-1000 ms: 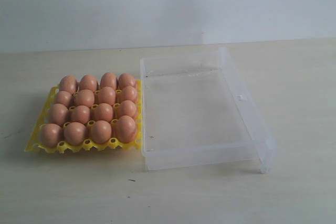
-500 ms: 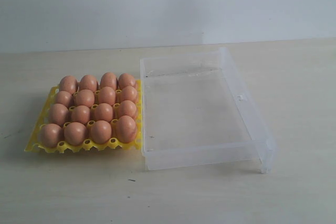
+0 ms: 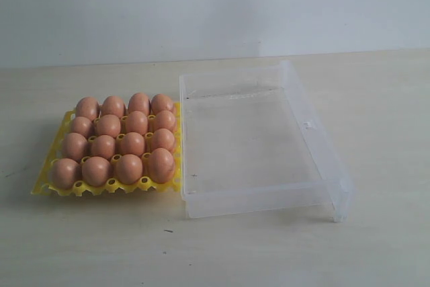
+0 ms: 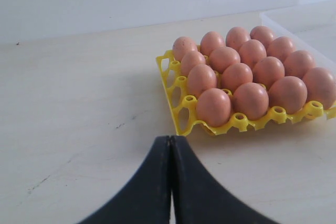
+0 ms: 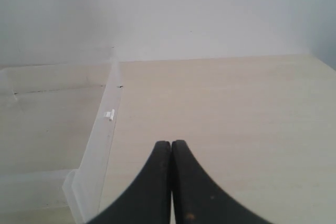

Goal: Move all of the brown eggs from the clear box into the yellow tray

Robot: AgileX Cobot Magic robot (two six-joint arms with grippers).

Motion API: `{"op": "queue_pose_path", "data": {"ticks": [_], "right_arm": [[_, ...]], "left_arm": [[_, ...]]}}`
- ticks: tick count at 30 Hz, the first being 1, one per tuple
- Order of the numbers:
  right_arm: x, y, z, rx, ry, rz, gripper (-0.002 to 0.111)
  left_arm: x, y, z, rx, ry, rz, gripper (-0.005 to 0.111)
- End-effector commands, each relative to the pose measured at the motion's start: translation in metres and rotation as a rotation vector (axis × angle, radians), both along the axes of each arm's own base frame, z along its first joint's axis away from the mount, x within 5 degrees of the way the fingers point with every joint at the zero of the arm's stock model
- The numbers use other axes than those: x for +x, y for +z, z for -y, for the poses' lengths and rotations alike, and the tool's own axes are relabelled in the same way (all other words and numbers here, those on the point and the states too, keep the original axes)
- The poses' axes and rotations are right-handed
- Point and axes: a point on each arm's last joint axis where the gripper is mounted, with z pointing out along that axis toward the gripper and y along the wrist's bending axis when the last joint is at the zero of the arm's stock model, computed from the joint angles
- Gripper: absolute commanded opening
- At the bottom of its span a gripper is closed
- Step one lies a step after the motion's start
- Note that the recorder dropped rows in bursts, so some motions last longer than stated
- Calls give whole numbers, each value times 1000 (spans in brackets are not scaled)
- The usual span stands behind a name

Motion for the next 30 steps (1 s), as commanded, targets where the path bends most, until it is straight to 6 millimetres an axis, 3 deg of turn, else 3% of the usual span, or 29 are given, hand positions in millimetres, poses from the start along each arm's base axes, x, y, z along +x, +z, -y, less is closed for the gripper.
{"op": "queue_pose_path", "data": {"ticks": [1,30], "right_arm": [[0,-1,2,2,-40,4,0],[0,-1,3,4,-54,4,0]], "left_arm": [[0,2,0,1,-3,17,0],[0,2,0,1,-3,17,0]]}}
